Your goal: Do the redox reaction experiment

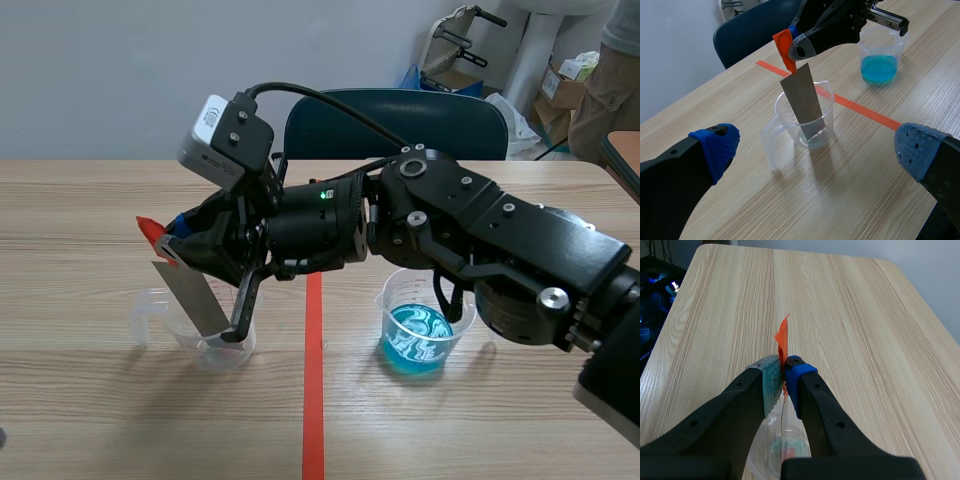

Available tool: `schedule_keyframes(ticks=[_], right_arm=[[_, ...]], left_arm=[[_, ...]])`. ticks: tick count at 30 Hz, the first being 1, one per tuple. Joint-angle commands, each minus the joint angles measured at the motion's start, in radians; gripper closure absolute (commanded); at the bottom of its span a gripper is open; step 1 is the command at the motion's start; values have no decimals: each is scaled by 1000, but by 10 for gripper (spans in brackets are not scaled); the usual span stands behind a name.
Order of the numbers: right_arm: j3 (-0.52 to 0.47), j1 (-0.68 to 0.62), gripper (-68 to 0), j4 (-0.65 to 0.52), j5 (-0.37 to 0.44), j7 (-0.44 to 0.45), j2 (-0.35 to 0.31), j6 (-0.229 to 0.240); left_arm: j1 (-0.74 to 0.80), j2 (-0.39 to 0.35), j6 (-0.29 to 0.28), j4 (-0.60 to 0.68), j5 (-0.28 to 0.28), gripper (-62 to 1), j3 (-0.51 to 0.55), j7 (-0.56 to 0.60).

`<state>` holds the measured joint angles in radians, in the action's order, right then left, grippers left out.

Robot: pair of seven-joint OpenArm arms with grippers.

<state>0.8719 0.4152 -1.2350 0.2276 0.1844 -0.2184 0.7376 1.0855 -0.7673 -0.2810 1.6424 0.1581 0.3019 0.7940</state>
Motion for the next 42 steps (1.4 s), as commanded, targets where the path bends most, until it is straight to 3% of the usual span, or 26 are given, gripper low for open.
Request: schedule_keyframes(ticks=[1,6,8,10,14,19,42], right_arm=[[-6,11,-6,-16,3,5,8,8],[-6,11,-8,-16,-17,4,8,8],[-6,11,-57,-16,-19,-2,8,8],[-6,11,-166,-16,-19,-5,8,8],[-6,11,-458,-16,-18,0,8,8],[-6,11,-679,-16,-18,-3,8,8],[-6,11,-679,-16,-19,-6,8,8]], left_arm=[[-3,5,2,2,6,-623,3,16],[-3,5,2,2,6,-623,3,16],[-3,5,2,2,6,-623,3,16],[-3,5,2,2,6,-623,3,16],[-3,5,2,2,6,-623,3,16],[-3,5,2,2,6,-623,3,16],[-3,5,2,2,6,-623,3,16]])
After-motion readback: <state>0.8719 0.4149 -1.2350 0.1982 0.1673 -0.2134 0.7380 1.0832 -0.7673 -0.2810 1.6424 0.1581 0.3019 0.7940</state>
